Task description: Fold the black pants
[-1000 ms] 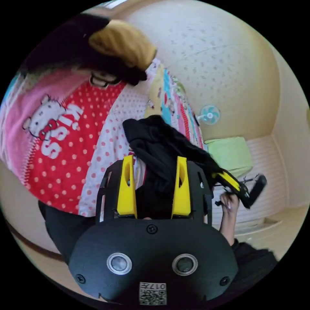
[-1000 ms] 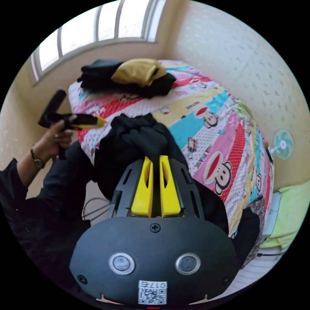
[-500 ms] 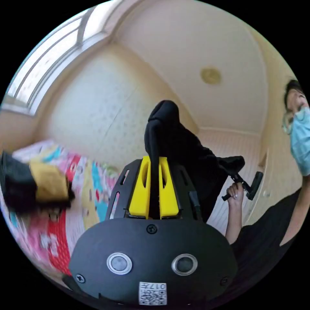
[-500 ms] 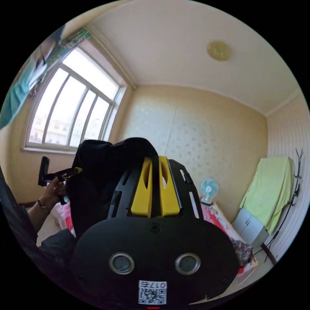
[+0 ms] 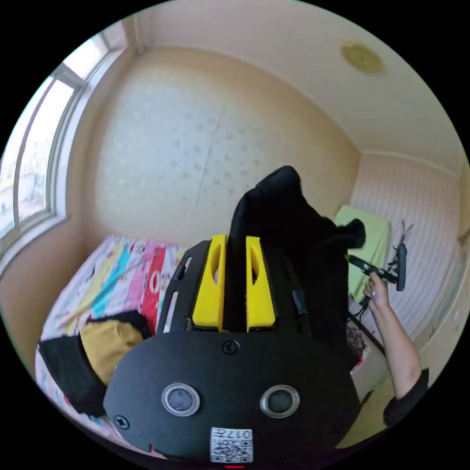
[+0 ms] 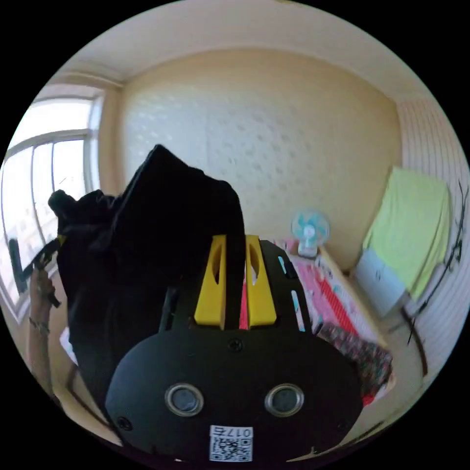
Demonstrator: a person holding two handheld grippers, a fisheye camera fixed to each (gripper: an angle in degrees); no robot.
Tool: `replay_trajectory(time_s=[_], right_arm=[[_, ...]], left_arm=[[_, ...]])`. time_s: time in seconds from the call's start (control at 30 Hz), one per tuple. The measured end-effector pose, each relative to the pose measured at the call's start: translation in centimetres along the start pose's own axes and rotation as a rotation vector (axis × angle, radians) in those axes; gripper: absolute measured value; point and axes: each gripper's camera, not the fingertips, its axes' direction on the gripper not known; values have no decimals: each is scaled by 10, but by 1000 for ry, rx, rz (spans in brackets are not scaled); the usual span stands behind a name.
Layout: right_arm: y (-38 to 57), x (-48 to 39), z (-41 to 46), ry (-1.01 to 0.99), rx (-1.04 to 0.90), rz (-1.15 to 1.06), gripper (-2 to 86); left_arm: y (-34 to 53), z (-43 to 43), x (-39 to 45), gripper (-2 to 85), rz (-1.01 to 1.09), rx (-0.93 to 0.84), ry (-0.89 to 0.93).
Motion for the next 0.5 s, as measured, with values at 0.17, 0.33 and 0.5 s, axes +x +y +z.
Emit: replay_trajectory(time_s=[0.17, 0.33, 0.5], right_arm=[[155, 33, 86, -180, -81, -167, 70], [371, 107, 127, -217, -422, -78, 88], [514, 174, 78, -256, -591, 186, 133]], left_arm=[[188, 106, -57, 113, 9, -313, 94], [436, 128, -71, 142, -47, -700, 139], [593, 86, -54, 133, -189, -811, 120]])
